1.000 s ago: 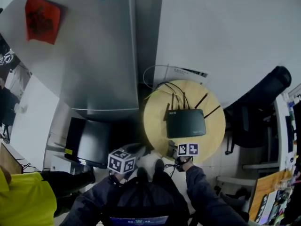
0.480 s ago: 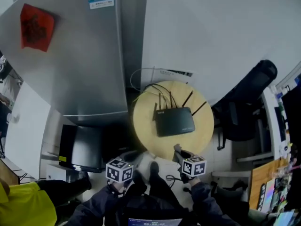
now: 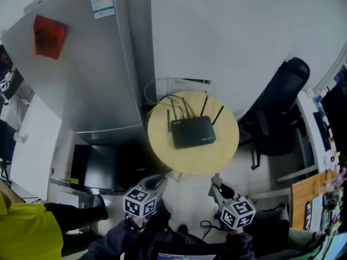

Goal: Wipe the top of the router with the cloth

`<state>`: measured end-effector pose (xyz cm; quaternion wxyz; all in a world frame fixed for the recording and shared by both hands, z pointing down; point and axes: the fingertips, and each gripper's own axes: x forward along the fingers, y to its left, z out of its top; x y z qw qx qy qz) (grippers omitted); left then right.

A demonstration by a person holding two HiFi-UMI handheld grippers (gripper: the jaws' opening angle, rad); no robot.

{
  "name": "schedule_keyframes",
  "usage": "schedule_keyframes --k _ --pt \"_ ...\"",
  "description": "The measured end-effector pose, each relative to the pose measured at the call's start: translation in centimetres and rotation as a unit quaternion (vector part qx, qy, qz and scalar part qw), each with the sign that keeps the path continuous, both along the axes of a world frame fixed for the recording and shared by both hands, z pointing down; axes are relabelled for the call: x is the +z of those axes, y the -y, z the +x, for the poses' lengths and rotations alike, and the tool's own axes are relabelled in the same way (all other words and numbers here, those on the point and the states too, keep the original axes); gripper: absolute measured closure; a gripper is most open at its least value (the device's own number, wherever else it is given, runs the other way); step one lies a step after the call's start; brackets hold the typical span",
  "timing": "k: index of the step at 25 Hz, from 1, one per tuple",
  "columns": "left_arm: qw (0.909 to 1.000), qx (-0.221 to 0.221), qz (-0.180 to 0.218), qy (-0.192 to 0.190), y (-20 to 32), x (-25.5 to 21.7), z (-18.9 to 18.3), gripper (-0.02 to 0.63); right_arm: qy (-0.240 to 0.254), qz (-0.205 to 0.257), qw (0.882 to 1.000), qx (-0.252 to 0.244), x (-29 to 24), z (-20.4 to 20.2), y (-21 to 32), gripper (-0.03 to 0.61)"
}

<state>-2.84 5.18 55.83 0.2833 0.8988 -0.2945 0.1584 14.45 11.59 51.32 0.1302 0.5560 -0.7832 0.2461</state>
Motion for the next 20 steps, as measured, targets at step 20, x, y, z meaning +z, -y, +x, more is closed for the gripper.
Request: schedule_keyframes --k 20 --pt "0.9987 0.000 0.041 -0.029 -21.6 -6.9 -1.2 0.554 -0.017 0.075 0.997 -0.018 -6.5 -4.7 -17.9 0.499"
